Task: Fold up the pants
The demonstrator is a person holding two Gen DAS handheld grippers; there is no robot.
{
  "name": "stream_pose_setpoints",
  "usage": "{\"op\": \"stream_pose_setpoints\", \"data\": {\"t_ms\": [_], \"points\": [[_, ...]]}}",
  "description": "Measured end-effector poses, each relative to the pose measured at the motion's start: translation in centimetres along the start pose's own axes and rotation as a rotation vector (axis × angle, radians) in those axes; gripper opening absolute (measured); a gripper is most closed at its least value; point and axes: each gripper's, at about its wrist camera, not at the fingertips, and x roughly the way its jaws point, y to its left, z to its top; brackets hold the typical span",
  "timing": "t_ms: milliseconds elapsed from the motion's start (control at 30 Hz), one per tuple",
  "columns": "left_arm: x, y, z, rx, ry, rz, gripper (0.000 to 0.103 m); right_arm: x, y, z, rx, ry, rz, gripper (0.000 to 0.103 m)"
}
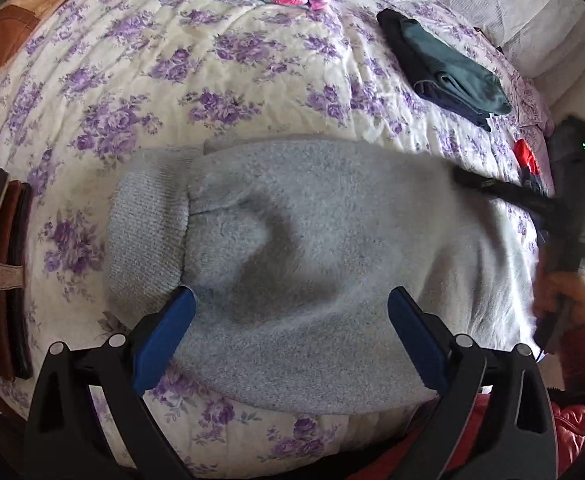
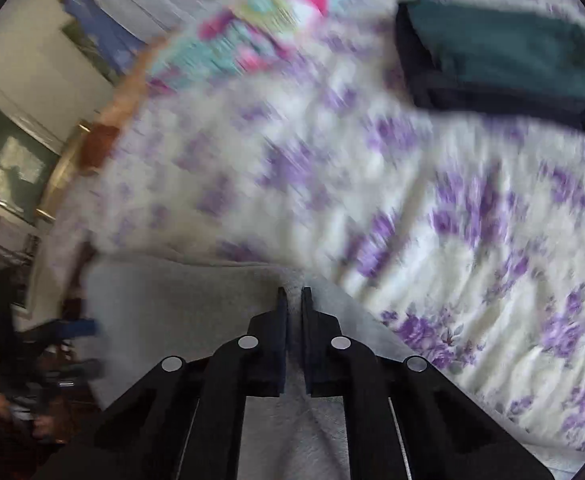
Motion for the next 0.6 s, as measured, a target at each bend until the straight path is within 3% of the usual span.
{"op": "stream_pose_setpoints", "data": {"t_ms": [33, 100, 167, 233, 300, 367, 400, 433, 500, 533, 600], "points": [[0.4, -0.3, 0.1, 0.028, 0.015, 0.016, 0.095, 1.6, -0.4, -0.5, 0.001, 0.019, -0.006, 0.012], [0.9, -1.1, 0.0, 0.084, 0.031, 0.066, 0.095, 1.0, -0.4, -0.9, 0.015, -0.026, 0.005, 0.015], [0.4, -2.0, -0.3, 0.128, 0.031, 0.110, 0.095, -1.3, -0.4, -1.1, 0.042, -0.067, 0.009, 0.020], [-0.7, -2.1, -0.4, 0.122, 0.013, 0.106, 0.095, -4.9, 0.4, -1.8, -0.009, -0.173, -0.037, 0.020], [-2.2, -1.8, -0.3, 0.099, -0.034, 0.093, 0.095, -7.3, 1.4, -2.5, -0.077, -0.216, -0.062, 0.020], [-2.5, -1.4, 0.0, 0.087, -0.056, 0.127, 0.096, -7.4, 3.0, -3.4, -0.135, -0.196, -0.061, 0.024], [-1.9, -0.9, 0.2, 0.080, -0.042, 0.154, 0.098, -6.8, 3.4, -3.7, -0.148, -0.177, -0.058, 0.036], [-1.0, -0.4, 0.2, 0.076, -0.016, 0.179, 0.098, -5.4, 3.8, -4.2, -0.160, -0.136, -0.063, 0.048], [2.2, 1.0, 0.0, 0.069, 0.066, 0.290, 0.099, -1.6, 3.2, -5.2, -0.161, -0.015, -0.115, 0.052], [3.2, 1.8, -0.2, 0.036, 0.096, 0.268, 0.099, 0.0, 2.4, -5.9, -0.156, 0.009, -0.117, 0.052], [3.1, 4.1, -0.3, -0.127, 0.113, 0.137, 0.099, -1.0, 2.5, -6.3, -0.181, -0.039, -0.117, 0.050]]}}
